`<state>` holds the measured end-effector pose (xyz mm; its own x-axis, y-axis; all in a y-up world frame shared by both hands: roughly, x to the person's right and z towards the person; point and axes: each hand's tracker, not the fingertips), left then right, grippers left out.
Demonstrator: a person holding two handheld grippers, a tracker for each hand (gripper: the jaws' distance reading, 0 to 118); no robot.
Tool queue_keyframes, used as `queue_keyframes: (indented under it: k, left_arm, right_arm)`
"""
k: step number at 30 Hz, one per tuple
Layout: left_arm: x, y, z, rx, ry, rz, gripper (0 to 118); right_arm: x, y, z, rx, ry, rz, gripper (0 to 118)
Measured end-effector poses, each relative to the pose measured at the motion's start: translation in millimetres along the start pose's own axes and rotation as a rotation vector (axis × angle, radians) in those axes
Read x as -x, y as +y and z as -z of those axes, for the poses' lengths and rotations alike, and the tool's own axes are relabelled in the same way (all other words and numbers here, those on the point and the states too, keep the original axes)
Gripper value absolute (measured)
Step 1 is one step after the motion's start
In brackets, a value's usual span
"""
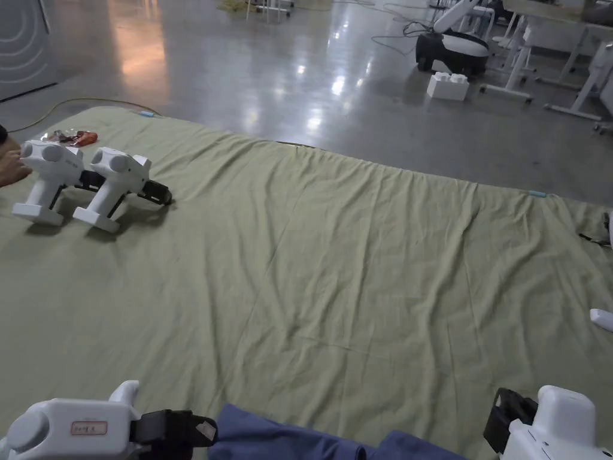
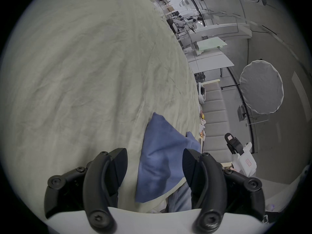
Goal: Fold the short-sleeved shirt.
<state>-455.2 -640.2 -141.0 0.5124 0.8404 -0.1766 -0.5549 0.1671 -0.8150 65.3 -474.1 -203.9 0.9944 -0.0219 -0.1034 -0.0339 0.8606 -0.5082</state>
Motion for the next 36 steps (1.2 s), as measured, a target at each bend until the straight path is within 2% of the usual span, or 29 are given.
queue_keyframes:
  k: [3,7,10,11,14,16,17,22,27,34,36]
  left_arm:
    - [3.4,-3.9,7.0,0.02,-0.007,-0.003,78]
    - [4.0,-11.1,28.9,0.055,-0.128,-0.066,77]
    - [19.6,-4.3,46.1,0.084,-0.159,-0.023,77]
    - [1.3,-10.6,52.0,0.09,-0.163,-0.013,77]
    - [-3.4,-10.5,62.3,0.12,-0.171,-0.002,71]
    - [-6.7,-10.5,63.8,0.136,-0.141,0.011,51]
    - [-7.6,-10.7,62.6,0.133,-0.106,0.029,33]
    - [-8.4,-4.9,53.3,0.099,-0.075,0.044,26]
    - [-42.5,-9.3,23.1,0.06,-0.03,0.106,21]
    - [-93.5,5.9,-42.2,-0.024,0.084,0.201,20]
    - [-101.2,11.3,-61.3,-0.05,0.165,0.23,20]
  right_arm:
    - [2.5,-1.9,0.0,0.004,0.006,-0.002,7]
    - [6.9,-4.8,-0.6,0.008,0.014,-0.005,7]
    - [9.3,-6.2,0.3,0.014,0.019,0.002,7]
    - [9.7,-6.3,0.2,0.015,0.021,0.005,7]
    - [11.3,-6.8,-0.2,0.016,0.022,0.005,7]
    - [11.2,-6.3,-0.8,0.015,0.023,0.004,7]
    - [11.2,-6.4,-0.8,0.015,0.021,0.005,7]
    - [8.7,-5.2,-0.8,0.018,0.017,0.01,7]
    - [7.4,-4.7,-0.2,0.019,0.017,0.008,7]
    - [6.8,-5.4,3.6,0.019,0.027,0.018,7]
    - [6.5,-5.8,4.6,0.019,0.031,0.022,7]
